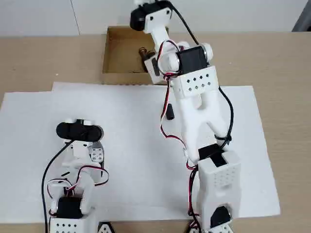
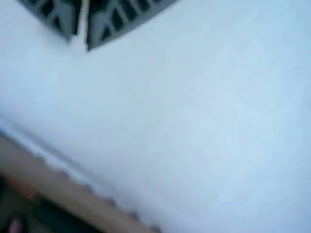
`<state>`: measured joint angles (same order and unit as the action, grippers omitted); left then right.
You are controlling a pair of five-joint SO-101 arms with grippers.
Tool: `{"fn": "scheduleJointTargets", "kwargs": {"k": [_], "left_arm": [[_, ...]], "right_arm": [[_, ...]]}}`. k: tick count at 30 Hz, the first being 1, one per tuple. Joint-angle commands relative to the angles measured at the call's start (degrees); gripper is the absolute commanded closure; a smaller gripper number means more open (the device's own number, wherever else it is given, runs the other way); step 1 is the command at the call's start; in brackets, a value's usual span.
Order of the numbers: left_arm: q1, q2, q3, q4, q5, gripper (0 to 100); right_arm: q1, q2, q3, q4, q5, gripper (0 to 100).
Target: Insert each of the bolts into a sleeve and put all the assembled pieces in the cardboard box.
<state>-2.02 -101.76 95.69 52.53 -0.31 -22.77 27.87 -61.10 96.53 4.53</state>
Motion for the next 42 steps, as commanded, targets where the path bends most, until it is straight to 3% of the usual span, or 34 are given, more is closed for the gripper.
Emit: {"fn": "scheduleJointTargets", "kwargs": {"k": [1, 20, 24, 29, 42], "left_arm": [[-0.2, -0.4, -0.3, -0.9, -0.1, 99], [-0.2, -0.4, -0.3, -0.8, -0.1, 99], [-0.2, -0.4, -0.3, -0.8, -0.1, 99], [-0.2, -0.4, -0.3, -0.8, -0.1, 99], [-0.2, -0.4, -0.3, -0.8, -0.1, 99]], "right_arm": [[0.2, -3.8, -2.3, 1.8, -3.1, 99.5], [0.0, -2.7, 20.4, 1.5, -9.7, 99.3], [0.1, 0.0, 21.3, 1.4, -9.8, 97.2], [0.1, 2.9, 21.3, 1.3, -9.8, 82.6], [0.2, 10.5, 21.3, -3.5, -9.8, 85.8]]}}
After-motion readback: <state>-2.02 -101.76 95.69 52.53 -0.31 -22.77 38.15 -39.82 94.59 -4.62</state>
